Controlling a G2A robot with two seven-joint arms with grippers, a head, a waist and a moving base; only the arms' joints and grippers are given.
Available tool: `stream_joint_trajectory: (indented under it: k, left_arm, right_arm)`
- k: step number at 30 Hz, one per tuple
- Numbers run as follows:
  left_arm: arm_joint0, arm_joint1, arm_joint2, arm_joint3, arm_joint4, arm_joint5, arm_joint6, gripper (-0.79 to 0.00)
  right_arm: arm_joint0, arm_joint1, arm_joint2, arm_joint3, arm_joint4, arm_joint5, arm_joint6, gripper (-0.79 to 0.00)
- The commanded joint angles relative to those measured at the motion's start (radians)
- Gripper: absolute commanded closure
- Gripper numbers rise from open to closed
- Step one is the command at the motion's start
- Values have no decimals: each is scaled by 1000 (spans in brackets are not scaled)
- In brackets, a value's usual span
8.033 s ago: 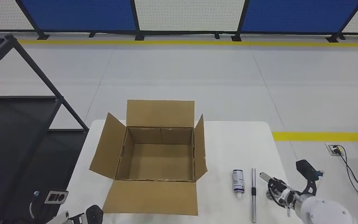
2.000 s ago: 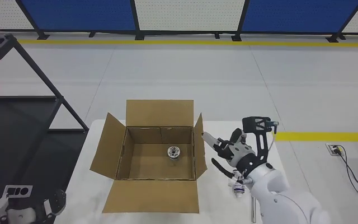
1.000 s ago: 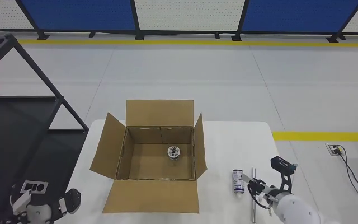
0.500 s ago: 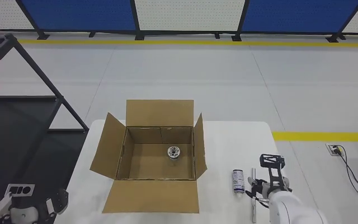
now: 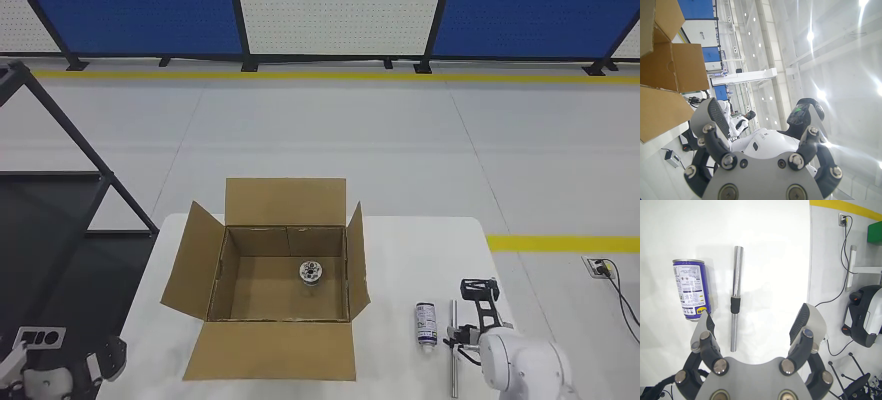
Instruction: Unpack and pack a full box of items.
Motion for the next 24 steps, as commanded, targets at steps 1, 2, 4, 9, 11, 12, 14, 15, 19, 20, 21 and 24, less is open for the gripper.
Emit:
stream_joint_trajectory:
  k: [1, 2, 4, 9, 11, 12, 14, 15, 19, 20, 21, 24]
  left_arm:
    - [-2, 0, 4, 0, 7, -1, 2, -785]
    - [-4, 1, 5, 1, 10, -1, 4, -785]
    - [-7, 1, 7, 2, 13, 0, 6, -785]
    - [-6, 2, 2, 4, 10, 0, 6, -785]
    - [-6, 2, 1, 6, 9, 0, 7, -785]
    - [-6, 2, 0, 7, 9, 0, 7, -785]
    - [-6, 2, 1, 8, 8, 0, 7, -785]
    - [-7, 2, 1, 9, 8, 0, 8, -785]
    - [-9, 3, 5, 10, 12, 0, 11, -785]
    - [-10, 3, 5, 10, 12, -1, 12, -785]
    - [-10, 3, 5, 10, 12, -1, 12, -785]
    - [-10, 3, 6, 12, 11, 0, 13, -785]
  right_arm:
    - [0, 0, 0, 0, 0, 0, 0, -785]
    - [0, 0, 0, 0, 0, 0, 0, -785]
    - [-9, 0, -2, 0, 3, 3, -27, -785]
    - [2, 1, -14, 27, 0, -2, -3, -653]
    - [23, 2, -16, 53, -5, -6, 15, -585]
    - [30, 2, -18, 61, 1, -7, 23, -529]
    - [40, 2, -24, 74, -6, -14, 38, -468]
    - [45, 2, -30, 81, -10, -17, 47, -422]
    - [59, 2, -53, 102, -26, -24, 63, -465]
    - [59, 2, -58, 106, -26, -29, 65, -462]
    - [60, 2, -62, 109, -26, -29, 68, -459]
    - [61, 2, -69, 113, -20, -29, 69, -489]
